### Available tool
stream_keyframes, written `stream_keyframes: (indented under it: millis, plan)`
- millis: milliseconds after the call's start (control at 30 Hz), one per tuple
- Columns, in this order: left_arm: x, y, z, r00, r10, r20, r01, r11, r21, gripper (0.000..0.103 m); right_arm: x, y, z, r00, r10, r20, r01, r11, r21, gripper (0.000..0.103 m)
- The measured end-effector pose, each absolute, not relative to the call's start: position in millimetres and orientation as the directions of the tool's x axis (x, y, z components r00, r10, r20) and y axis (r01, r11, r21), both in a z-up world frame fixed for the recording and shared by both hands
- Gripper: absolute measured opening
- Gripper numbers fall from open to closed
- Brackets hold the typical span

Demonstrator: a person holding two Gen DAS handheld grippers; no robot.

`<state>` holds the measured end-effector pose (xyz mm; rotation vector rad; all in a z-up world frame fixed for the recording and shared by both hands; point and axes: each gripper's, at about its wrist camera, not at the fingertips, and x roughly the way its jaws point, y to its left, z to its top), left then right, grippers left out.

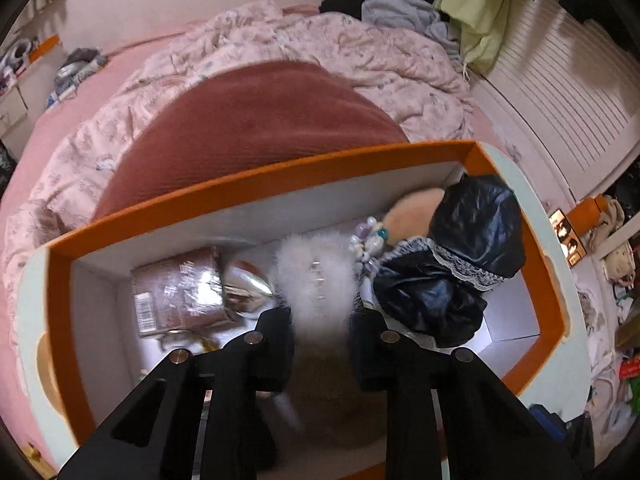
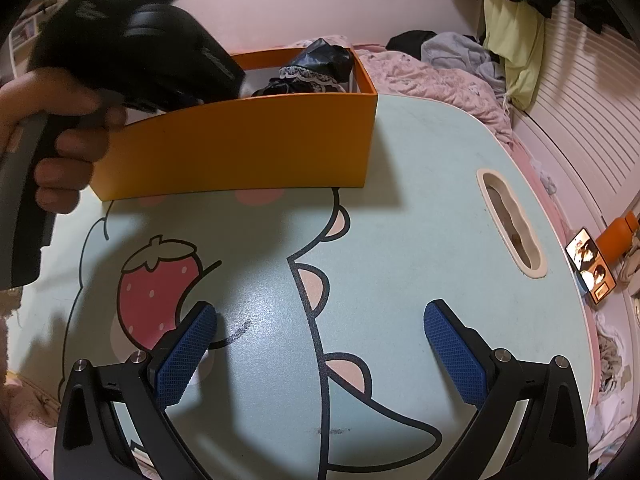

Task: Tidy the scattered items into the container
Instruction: 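Carry the white fluffy pompom out of the box with the left gripper, set on table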

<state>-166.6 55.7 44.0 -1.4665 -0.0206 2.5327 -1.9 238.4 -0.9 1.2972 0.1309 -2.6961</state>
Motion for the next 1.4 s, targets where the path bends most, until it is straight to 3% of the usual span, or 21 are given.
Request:
stream_keyframes:
  millis: [233, 367, 833, 933, 1067, 1400]
  plan:
    - [-118, 39, 120, -0.635, 0.221, -0.74, -0.215, -0.971, -0.105, 0.023, -3, 239, 1, -0.616, -0.095, -0.782, 0.17, -0.985, -0.014, 0.103]
    - [-74, 33, 145, -0.672, 0.311, -0.673, -0.286, -0.946, -0.152, 0.023, -4, 238, 1, -0.616, -0.095, -0.782, 0.17, -0.985, -0.014, 0.103]
    - [-14, 32, 38, -0.575, 0.326, -0.751, -0.244, -0.944, -0.223, 0.025, -6, 235, 1, -0.617, -0.095, -0.781, 0.17, -0.985, -0.014, 0.103]
    - [-14, 27, 30, -0.566, 0.335, -0.754, -0.201, -0.942, -0.268, 0.035, -7, 235, 1, -0.616, -0.095, -0.782, 0.17, -0.985, -0.014, 0.103]
    - [-2, 16, 31, -0.625, 0.326, -0.71, -0.153, -0.942, -0.298, 0.072, -7, 234, 1, -0.617, -0.095, -0.781, 0.17, -0.985, -0.014, 0.103]
    - [21, -9, 28, -0.708, 0.326, -0.626, -0.065, -0.913, -0.403, 0.075, -7, 230, 2, -0.617, -0.093, -0.781, 0.166, -0.986, -0.014, 0.103]
